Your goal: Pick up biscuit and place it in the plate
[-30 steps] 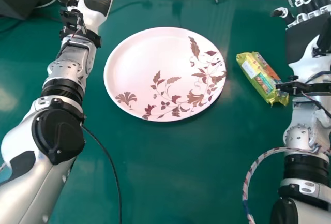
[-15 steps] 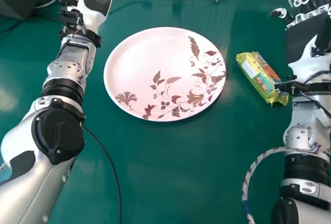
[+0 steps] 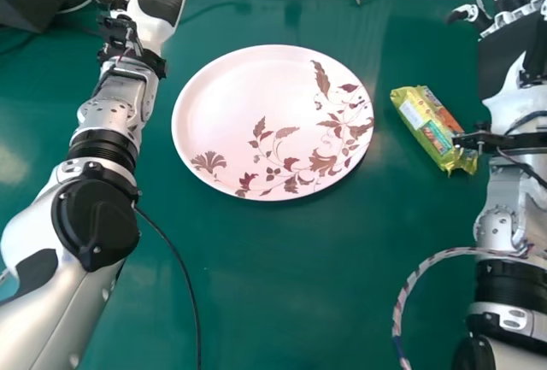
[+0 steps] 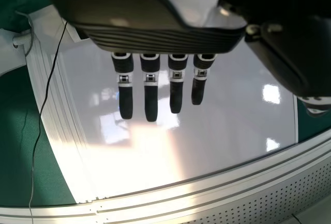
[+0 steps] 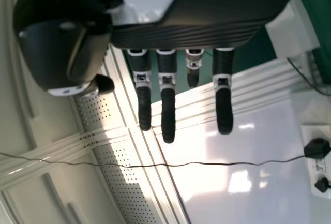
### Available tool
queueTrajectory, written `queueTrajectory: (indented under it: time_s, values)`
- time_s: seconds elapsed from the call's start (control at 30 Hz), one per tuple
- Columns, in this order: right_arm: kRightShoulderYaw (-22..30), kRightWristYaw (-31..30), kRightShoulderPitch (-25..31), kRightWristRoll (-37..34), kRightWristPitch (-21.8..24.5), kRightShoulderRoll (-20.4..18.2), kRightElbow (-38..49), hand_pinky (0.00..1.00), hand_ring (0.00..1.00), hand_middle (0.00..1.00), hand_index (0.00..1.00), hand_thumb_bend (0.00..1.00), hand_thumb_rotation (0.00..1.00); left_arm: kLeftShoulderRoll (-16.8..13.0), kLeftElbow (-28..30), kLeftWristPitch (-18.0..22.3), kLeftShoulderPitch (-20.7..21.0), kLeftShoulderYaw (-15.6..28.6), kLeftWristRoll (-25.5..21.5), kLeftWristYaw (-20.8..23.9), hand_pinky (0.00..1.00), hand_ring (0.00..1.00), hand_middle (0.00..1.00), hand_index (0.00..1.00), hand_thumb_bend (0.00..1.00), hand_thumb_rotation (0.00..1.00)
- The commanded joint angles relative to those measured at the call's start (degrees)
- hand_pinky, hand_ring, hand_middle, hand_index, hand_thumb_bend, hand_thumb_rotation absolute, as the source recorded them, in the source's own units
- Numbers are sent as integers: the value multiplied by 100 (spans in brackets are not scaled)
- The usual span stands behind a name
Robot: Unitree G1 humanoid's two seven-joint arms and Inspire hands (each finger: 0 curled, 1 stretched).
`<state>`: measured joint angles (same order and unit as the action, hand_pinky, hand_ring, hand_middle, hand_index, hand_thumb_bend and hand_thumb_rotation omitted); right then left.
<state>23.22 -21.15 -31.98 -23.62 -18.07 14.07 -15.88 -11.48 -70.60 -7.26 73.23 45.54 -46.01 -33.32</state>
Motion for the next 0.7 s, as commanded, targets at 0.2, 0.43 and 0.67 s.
queueTrajectory:
  time_s: [0.2,0.43,0.67]
  values:
    - [-194,494,297,431,229,142,639,35,48,53,62,38,45,-33,-55,6,71,-69,60,-19,79,82,91,96,100,88]
    - [-387,830,519,933,465,297,1214,34,48,53,61,38,45,-38,-64,-3,75,-58,71,-31,81,83,92,97,100,92]
    - [-502,1026,707,1285,757,466,1708,34,48,54,64,38,45,-22,-44,3,78,-63,78,19,80,83,94,99,100,94]
